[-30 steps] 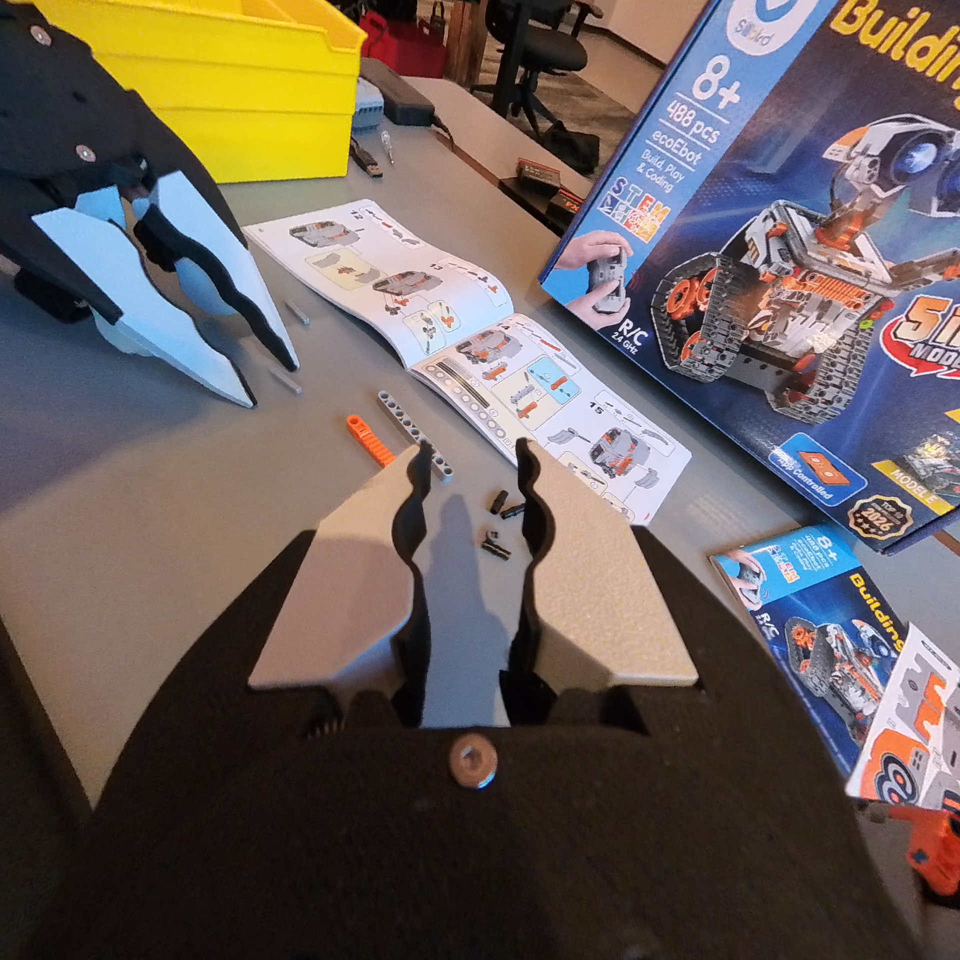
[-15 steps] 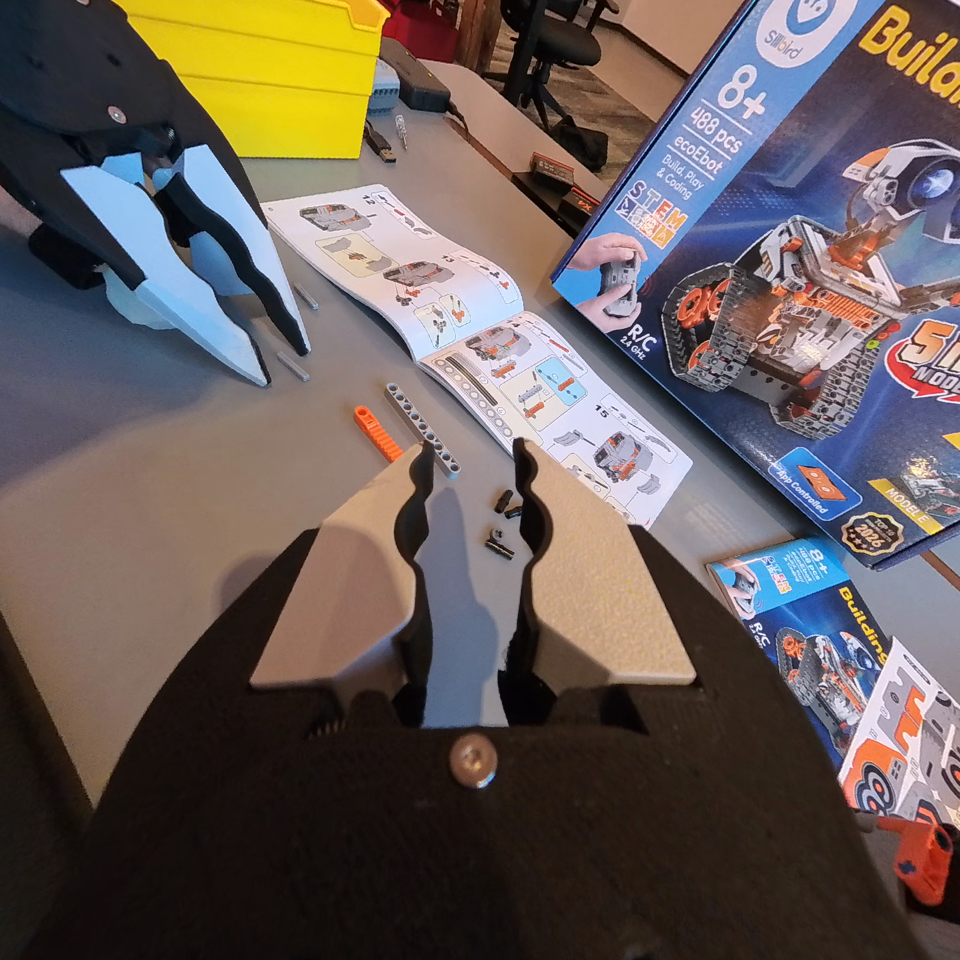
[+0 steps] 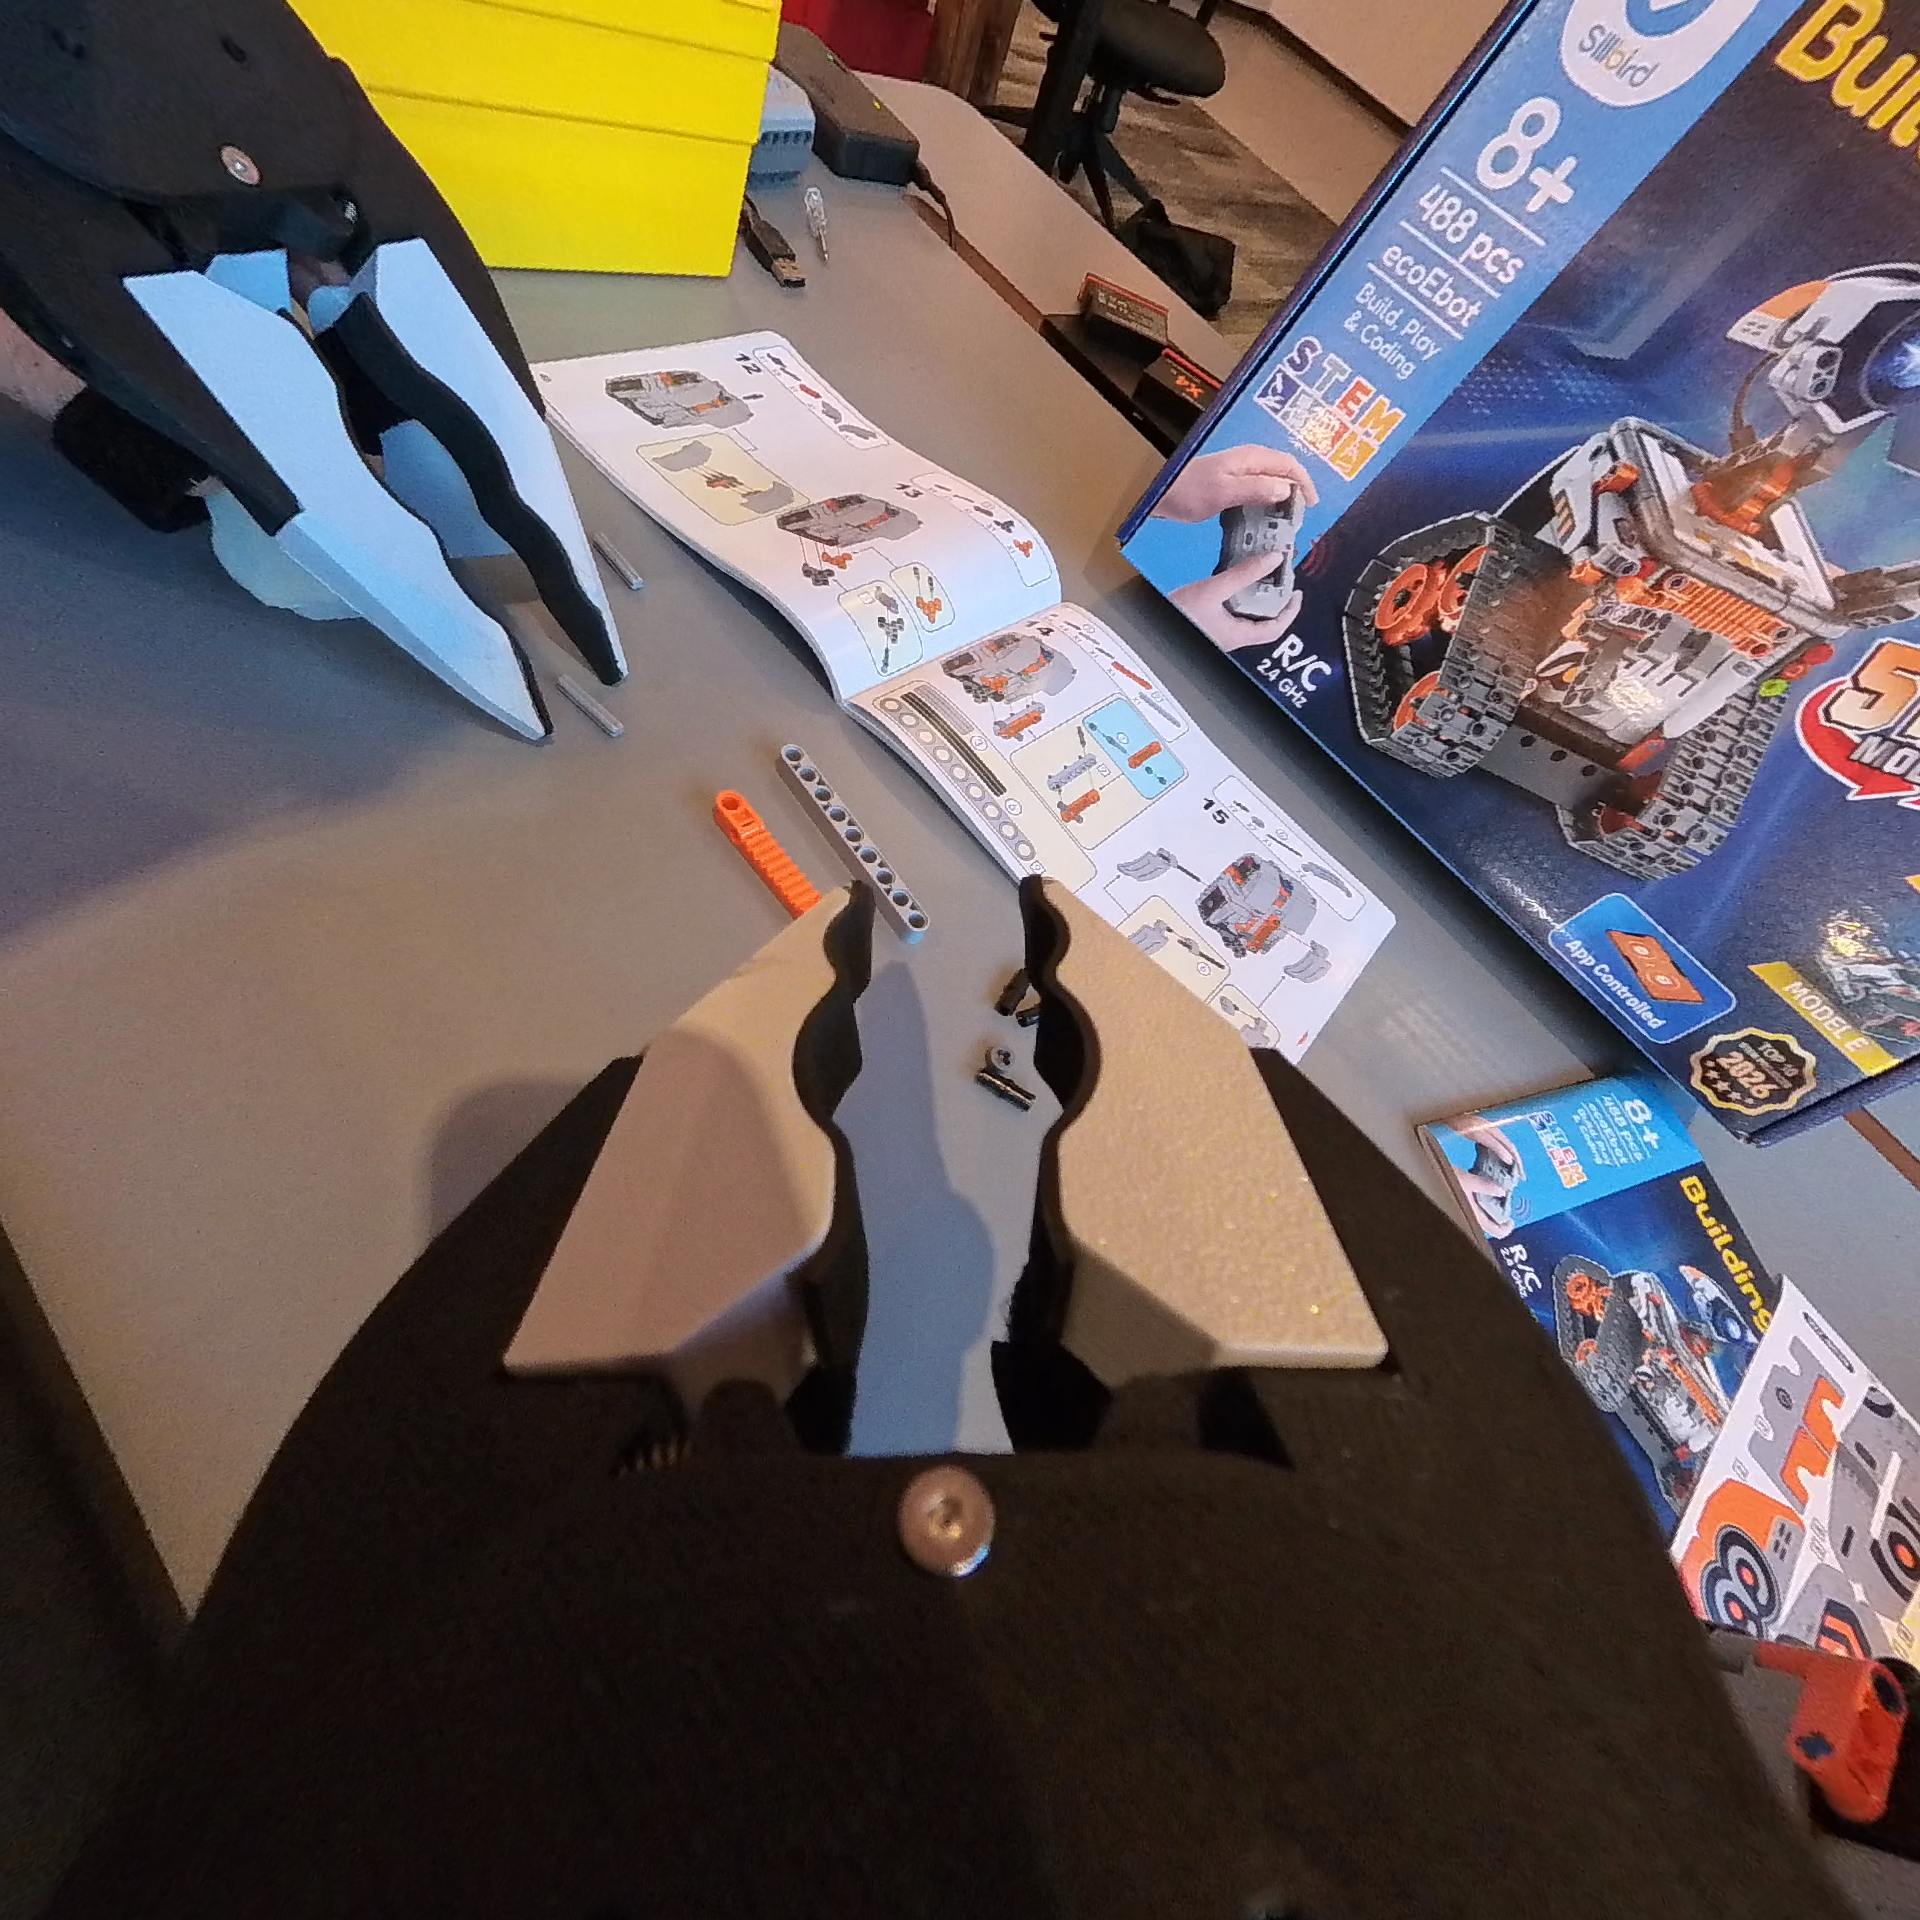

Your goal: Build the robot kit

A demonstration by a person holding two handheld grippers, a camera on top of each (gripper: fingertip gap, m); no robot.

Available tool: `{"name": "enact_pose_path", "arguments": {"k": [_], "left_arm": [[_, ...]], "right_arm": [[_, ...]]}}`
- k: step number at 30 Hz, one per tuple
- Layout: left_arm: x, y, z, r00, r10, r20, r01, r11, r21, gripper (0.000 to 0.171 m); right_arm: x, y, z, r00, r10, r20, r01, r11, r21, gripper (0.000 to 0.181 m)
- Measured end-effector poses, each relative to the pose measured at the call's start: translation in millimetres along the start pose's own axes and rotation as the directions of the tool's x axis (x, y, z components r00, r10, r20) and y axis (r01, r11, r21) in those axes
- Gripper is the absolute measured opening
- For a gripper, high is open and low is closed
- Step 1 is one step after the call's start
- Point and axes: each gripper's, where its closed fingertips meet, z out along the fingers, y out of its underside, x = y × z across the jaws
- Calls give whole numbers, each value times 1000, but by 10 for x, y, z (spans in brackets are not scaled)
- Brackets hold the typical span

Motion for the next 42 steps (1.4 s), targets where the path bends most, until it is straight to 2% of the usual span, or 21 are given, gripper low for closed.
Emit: {"name": "enact_pose_path", "arguments": {"k": [42], "left_arm": [[-11, -3, 3, 1000, -9, -1, 9, 1000, 1, 24]], "right_arm": [[-115, 96, 45, 997, -74, 30, 76, 995, -65, 26]]}}
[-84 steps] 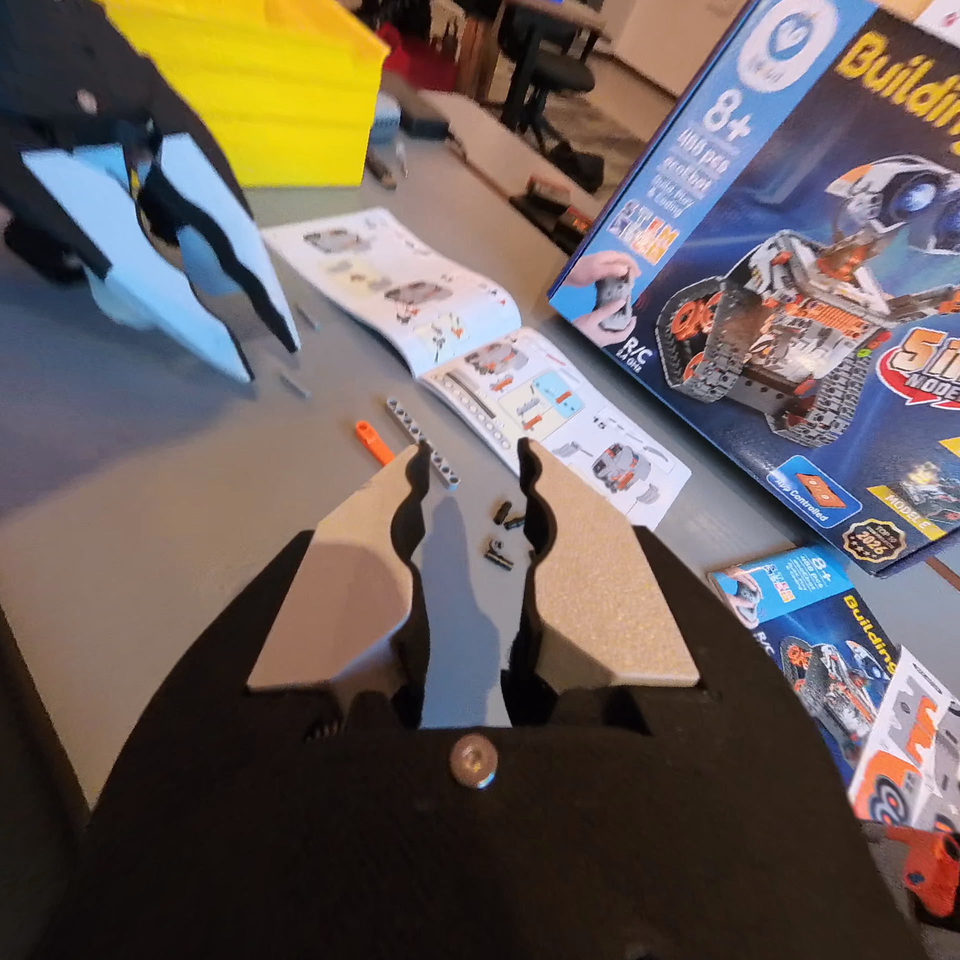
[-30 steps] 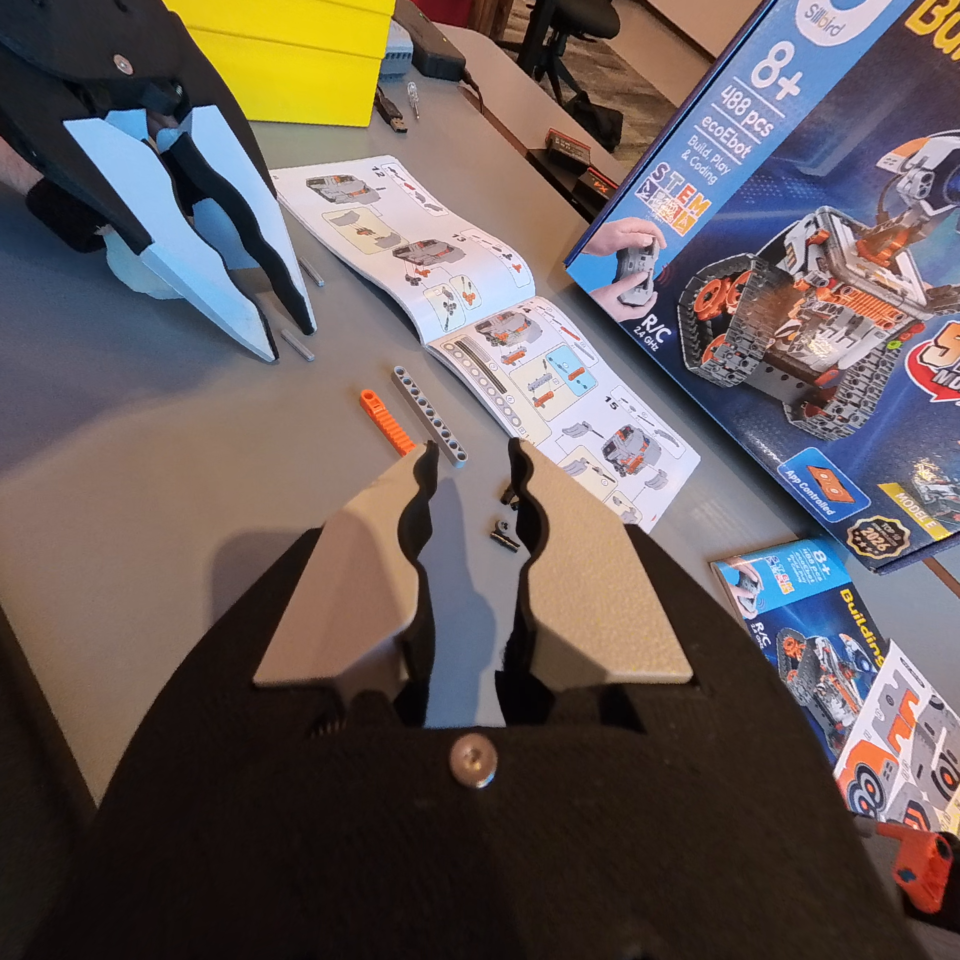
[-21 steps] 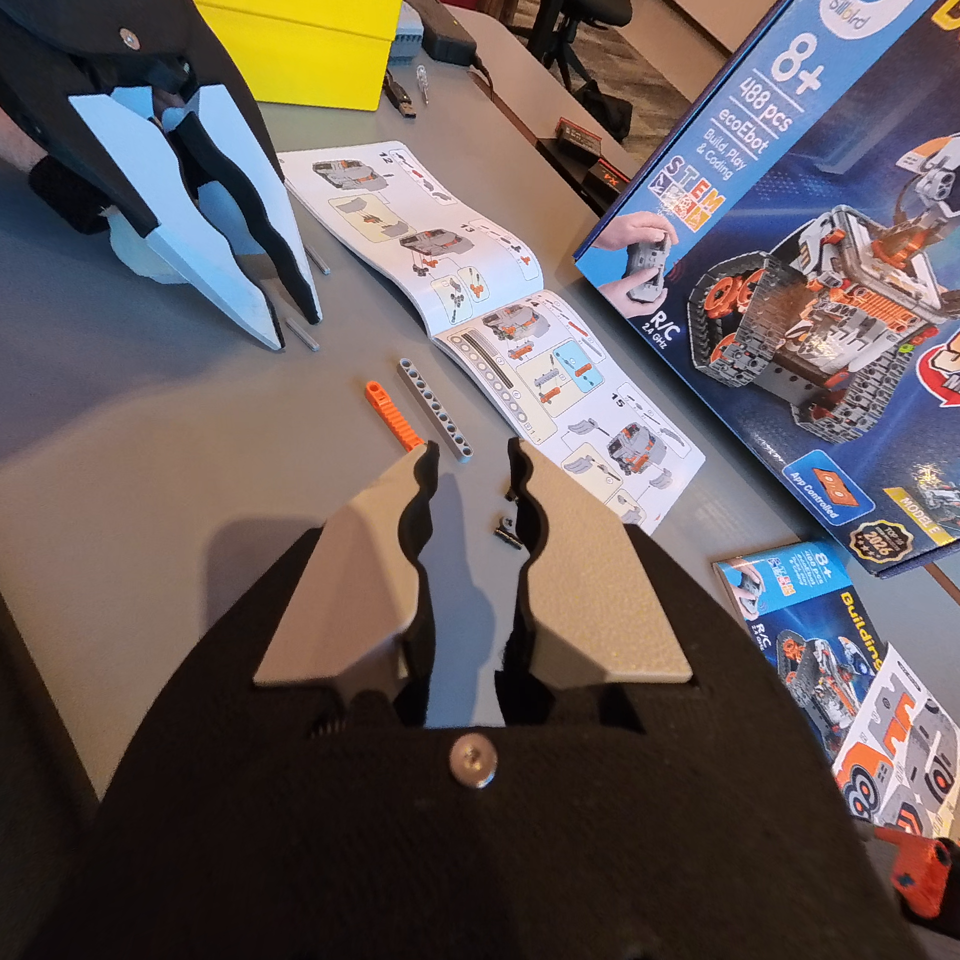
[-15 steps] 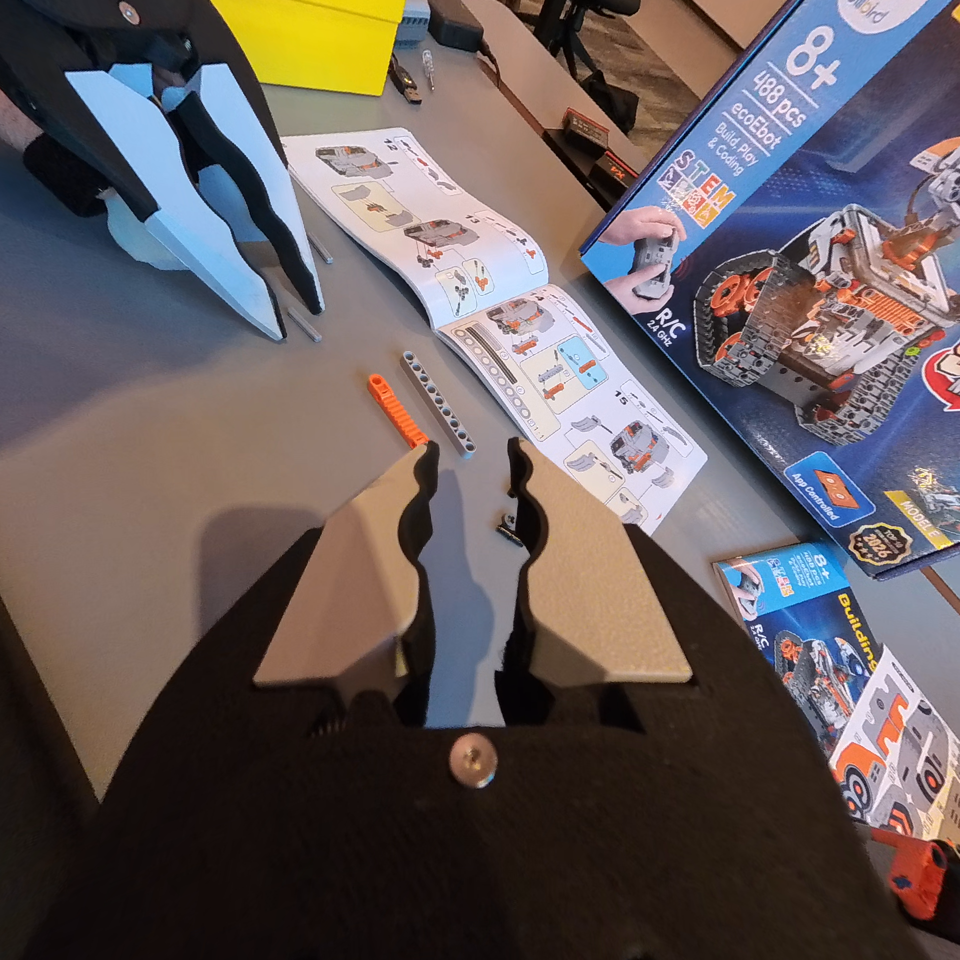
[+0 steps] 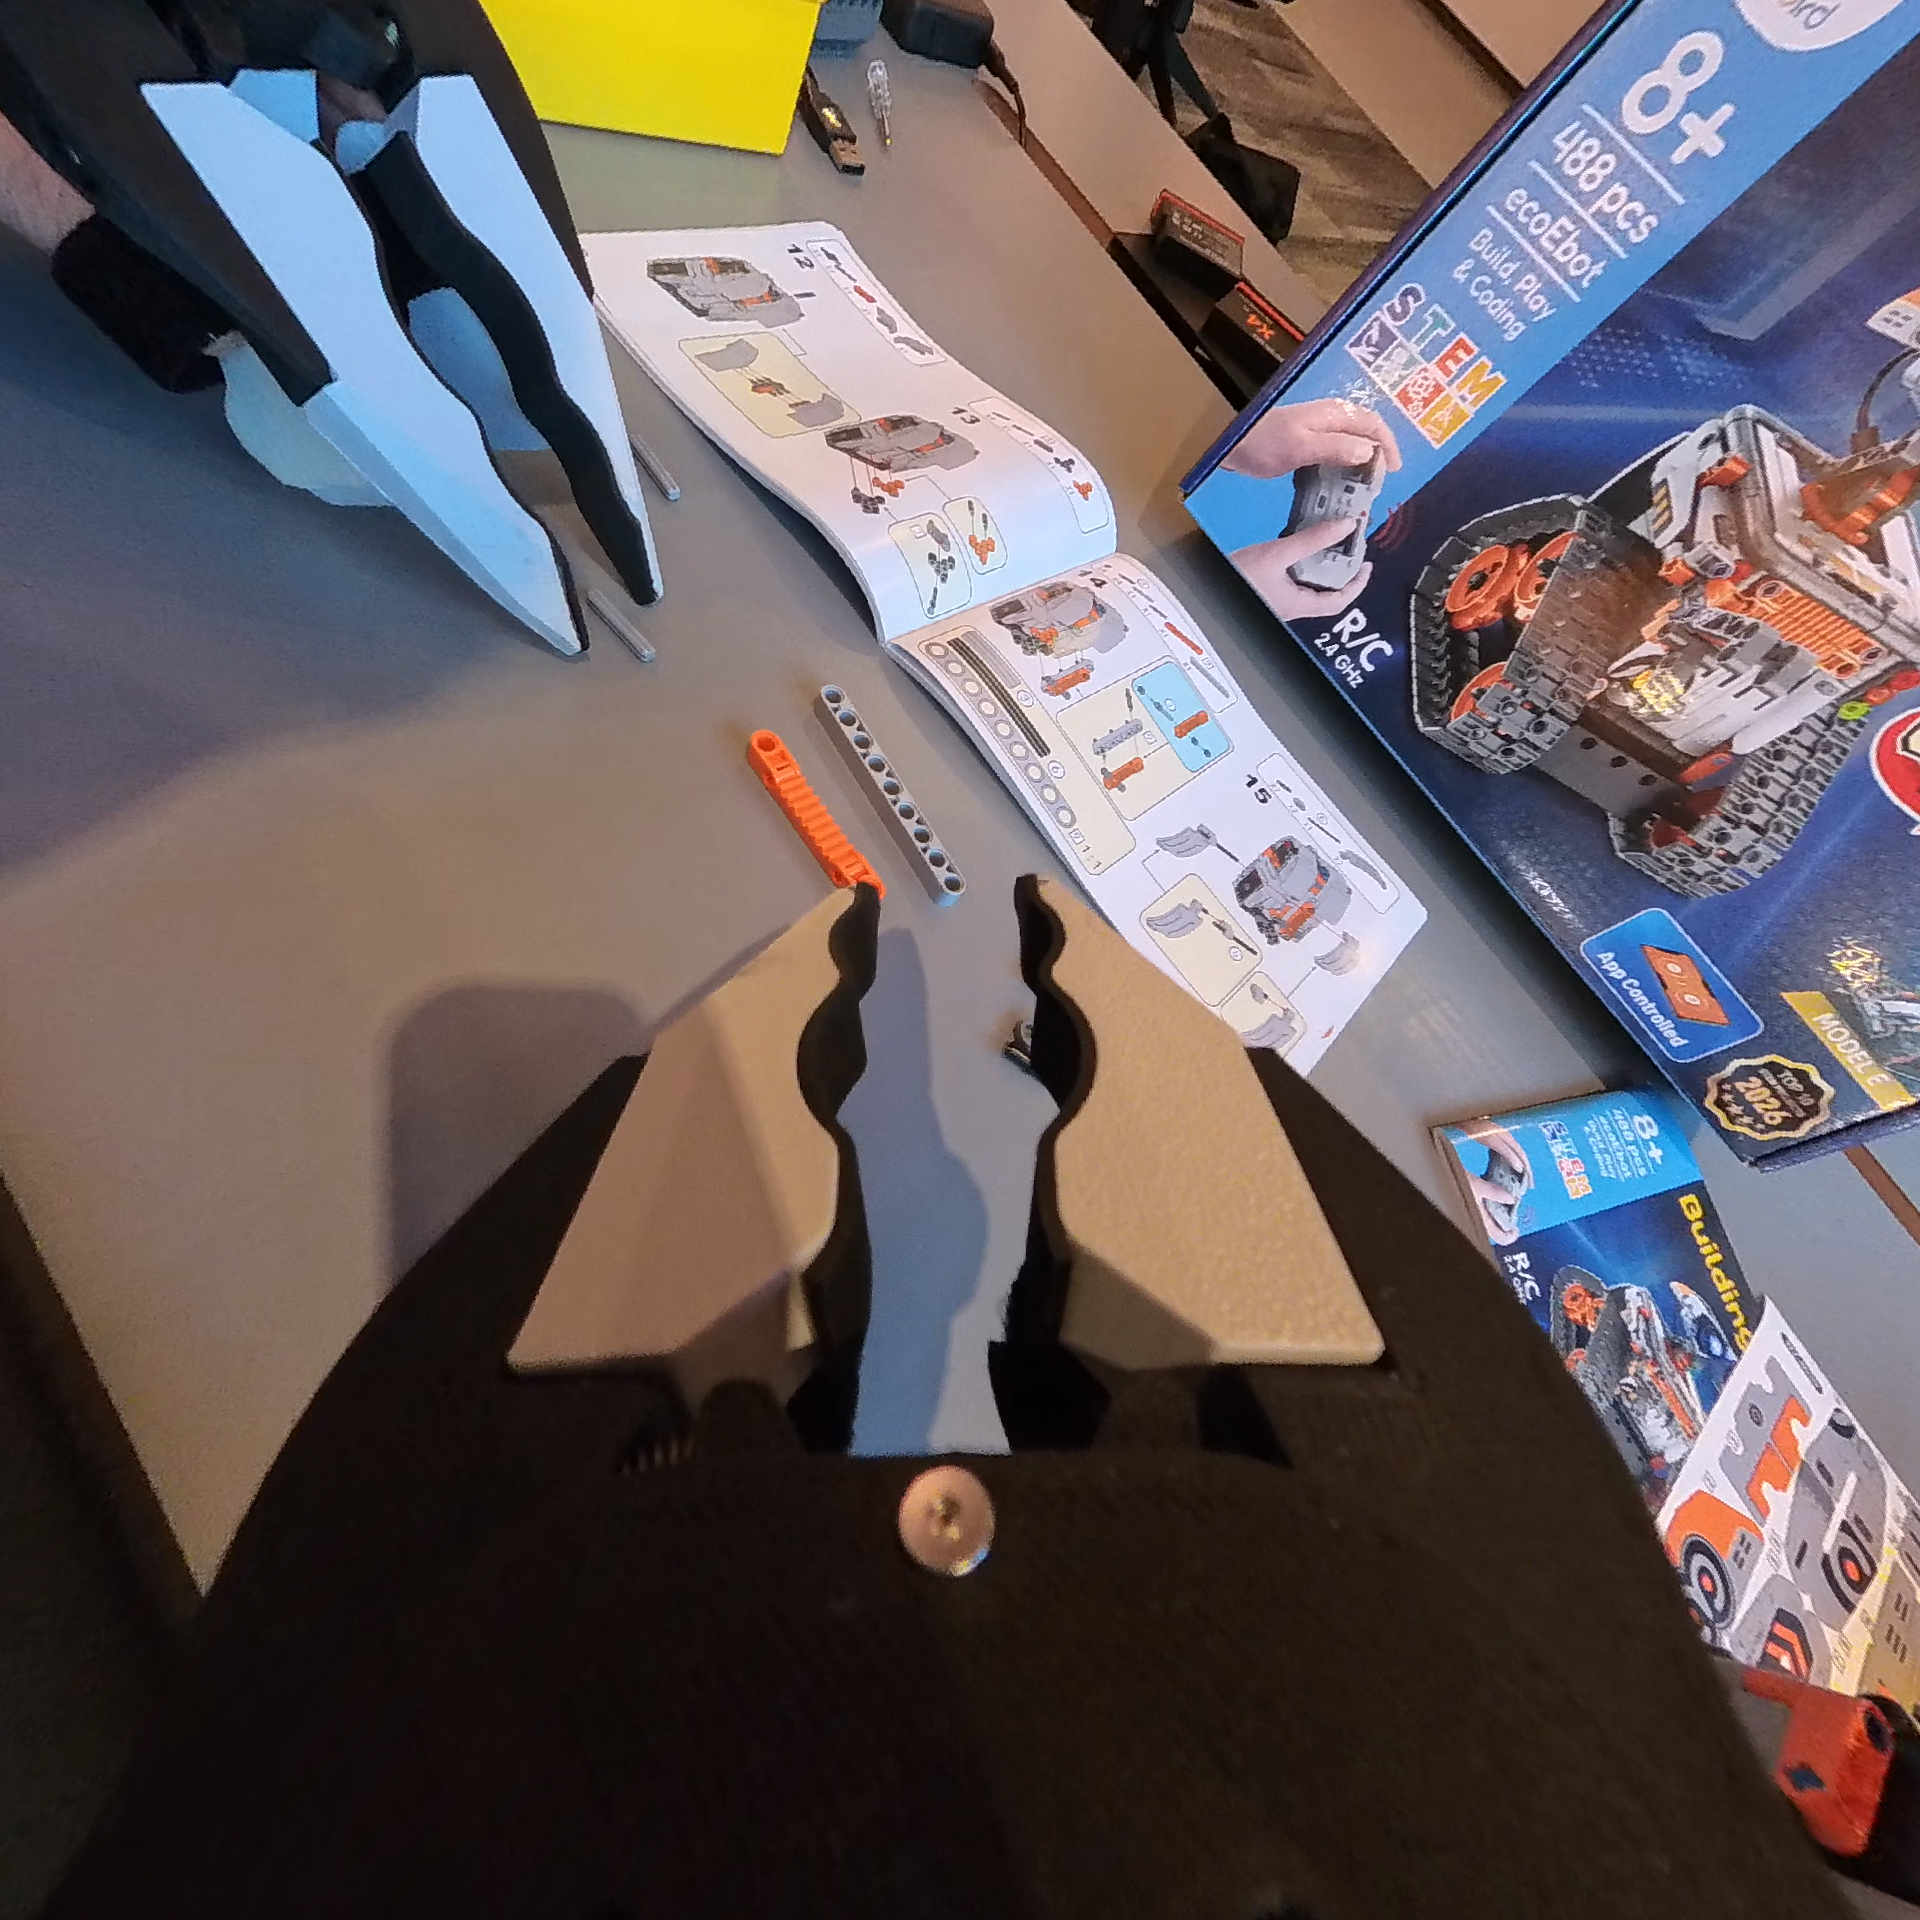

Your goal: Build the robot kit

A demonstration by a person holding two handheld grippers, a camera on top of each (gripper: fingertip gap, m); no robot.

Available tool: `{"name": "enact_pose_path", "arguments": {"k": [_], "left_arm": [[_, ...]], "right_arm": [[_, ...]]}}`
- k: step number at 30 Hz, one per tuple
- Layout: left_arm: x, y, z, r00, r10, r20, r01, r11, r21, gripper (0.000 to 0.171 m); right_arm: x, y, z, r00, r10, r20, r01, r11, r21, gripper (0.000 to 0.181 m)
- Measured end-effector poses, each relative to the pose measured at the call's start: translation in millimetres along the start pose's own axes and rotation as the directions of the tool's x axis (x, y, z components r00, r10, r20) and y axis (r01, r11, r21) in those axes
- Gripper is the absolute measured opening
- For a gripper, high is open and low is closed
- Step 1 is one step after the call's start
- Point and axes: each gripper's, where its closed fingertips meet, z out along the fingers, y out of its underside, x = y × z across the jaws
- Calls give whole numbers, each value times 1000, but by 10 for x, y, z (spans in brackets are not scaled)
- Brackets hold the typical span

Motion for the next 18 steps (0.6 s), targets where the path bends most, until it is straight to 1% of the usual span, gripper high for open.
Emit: {"name": "enact_pose_path", "arguments": {"k": [18], "left_arm": [[0, 1, 3, 1000, 11, 10, -11, 1000, -2, 23]], "right_arm": [[-97, 97, 66, 999, -39, 37, 41, 998, -56, 25]]}}
